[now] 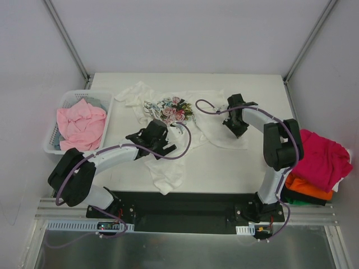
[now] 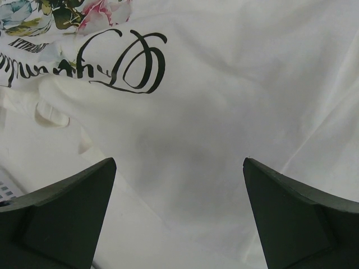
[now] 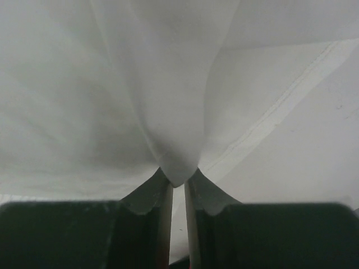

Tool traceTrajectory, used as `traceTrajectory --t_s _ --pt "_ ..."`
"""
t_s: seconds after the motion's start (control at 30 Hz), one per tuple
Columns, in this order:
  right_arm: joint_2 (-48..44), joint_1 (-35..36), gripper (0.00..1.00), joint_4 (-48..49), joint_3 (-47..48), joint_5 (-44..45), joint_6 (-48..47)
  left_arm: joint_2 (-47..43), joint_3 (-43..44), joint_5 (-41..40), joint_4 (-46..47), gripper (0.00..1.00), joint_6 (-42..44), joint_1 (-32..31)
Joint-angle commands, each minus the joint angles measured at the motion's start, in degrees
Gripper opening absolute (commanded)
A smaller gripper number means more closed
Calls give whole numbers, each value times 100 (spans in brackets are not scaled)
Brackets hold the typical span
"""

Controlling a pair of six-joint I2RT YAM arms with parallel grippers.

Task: Fold and stack the t-shirts
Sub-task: Flatten the tshirt out

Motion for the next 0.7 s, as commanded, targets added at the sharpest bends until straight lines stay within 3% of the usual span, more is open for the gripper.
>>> traceTrajectory --t_s 0.0,0.1,0.67 --pt "19 -48 10 53 218 -107 0 79 12 -74 199 97 -19 -33" --pt "-43 -74 1 53 200 -90 -9 79 -15 -65 234 97 -63 -33" --pt "-245 -250 1 -201 559 446 -158 -17 -41 -311 330 96 165 -24"
